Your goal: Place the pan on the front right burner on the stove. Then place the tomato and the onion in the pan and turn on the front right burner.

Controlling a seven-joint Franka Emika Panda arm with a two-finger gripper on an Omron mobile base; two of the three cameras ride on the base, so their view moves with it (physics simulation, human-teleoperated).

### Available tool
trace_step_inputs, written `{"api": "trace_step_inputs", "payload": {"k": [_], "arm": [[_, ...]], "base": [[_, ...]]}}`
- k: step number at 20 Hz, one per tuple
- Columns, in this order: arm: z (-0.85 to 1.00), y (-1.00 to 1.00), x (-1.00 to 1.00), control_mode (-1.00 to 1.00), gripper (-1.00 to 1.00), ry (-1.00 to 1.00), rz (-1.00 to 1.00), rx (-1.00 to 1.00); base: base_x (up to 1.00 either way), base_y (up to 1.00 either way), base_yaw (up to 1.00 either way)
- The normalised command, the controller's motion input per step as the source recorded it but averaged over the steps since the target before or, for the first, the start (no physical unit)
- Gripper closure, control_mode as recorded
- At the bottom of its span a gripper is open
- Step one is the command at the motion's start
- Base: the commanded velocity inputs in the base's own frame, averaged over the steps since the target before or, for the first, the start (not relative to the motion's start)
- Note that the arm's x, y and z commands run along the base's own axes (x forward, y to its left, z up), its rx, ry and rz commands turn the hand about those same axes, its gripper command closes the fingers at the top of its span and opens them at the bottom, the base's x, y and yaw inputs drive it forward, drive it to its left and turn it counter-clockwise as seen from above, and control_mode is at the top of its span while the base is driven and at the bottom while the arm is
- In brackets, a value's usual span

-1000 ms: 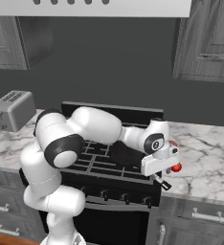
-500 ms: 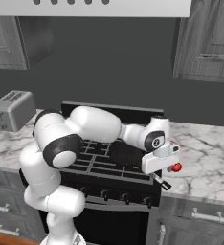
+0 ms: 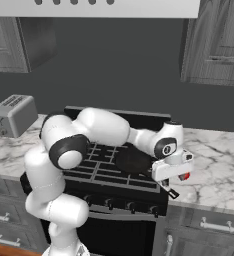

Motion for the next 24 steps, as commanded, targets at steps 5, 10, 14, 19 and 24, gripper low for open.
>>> {"api": "trace_step_inputs", "payload": {"k": [5,10,14,19,24], "arm": [[0.01,-0.18,0.32,-1.00,-1.00,-0.01,-0.18,0.11],[0.13,0.00,0.27,-1.00,-1.00,0.00,-0.18,0.05],[0.16,-0.09,0.22,-1.00,-1.00,0.00,-0.14,0.03],[-0.01,-0.04,0.34,-1.00,-1.00,0.01,-0.05,0.00],[-0.14,0.00,0.40,-1.00,-1.00,0.00,0.00,0.00]], "base": [[0.00,0.00,0.00],[0.00,0.00,0.00],[0.00,0.00,0.00],[0.00,0.00,0.00],[0.00,0.00,0.00]]}}
